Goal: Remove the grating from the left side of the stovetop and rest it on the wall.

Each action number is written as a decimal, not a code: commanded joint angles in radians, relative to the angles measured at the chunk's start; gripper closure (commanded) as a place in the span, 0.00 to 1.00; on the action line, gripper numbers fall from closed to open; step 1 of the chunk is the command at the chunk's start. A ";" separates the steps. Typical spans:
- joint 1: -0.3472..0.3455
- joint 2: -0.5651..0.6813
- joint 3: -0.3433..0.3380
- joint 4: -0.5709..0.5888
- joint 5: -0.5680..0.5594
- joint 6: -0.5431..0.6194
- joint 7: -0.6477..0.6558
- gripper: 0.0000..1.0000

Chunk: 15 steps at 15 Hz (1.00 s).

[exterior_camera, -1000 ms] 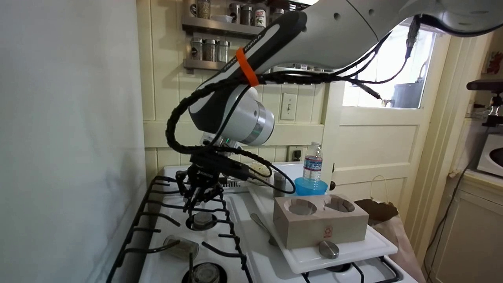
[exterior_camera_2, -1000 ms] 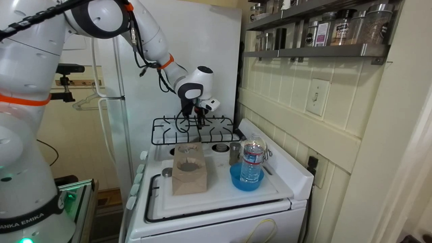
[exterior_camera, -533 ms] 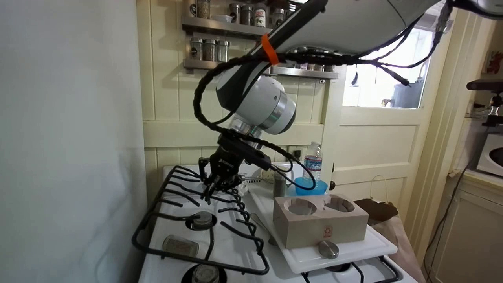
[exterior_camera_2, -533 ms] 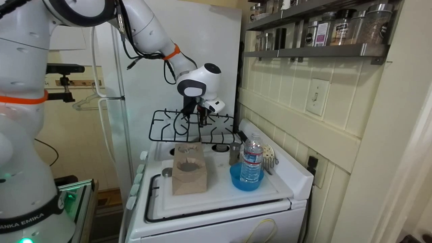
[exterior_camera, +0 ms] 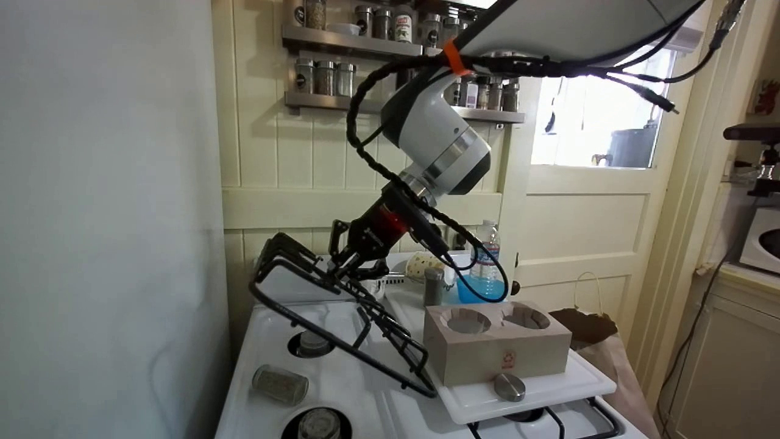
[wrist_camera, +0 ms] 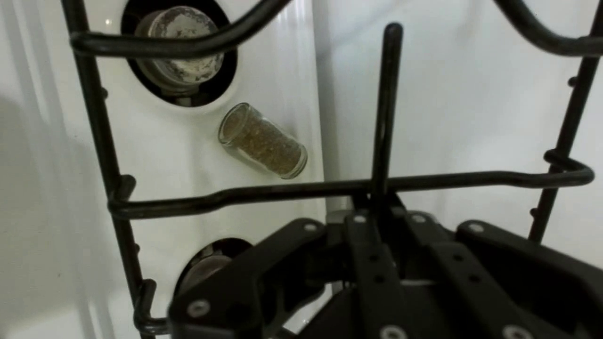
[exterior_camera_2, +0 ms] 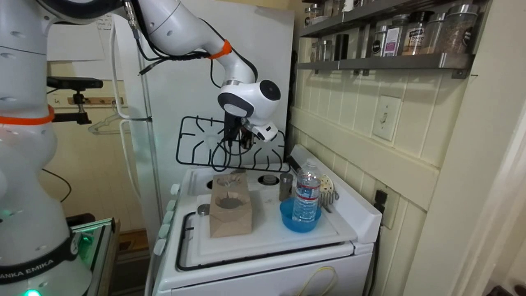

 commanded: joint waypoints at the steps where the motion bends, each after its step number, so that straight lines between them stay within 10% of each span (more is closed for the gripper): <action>1: -0.017 -0.072 -0.046 -0.026 0.165 -0.163 -0.106 0.98; 15: -0.027 -0.077 -0.197 -0.092 0.341 -0.287 -0.150 0.98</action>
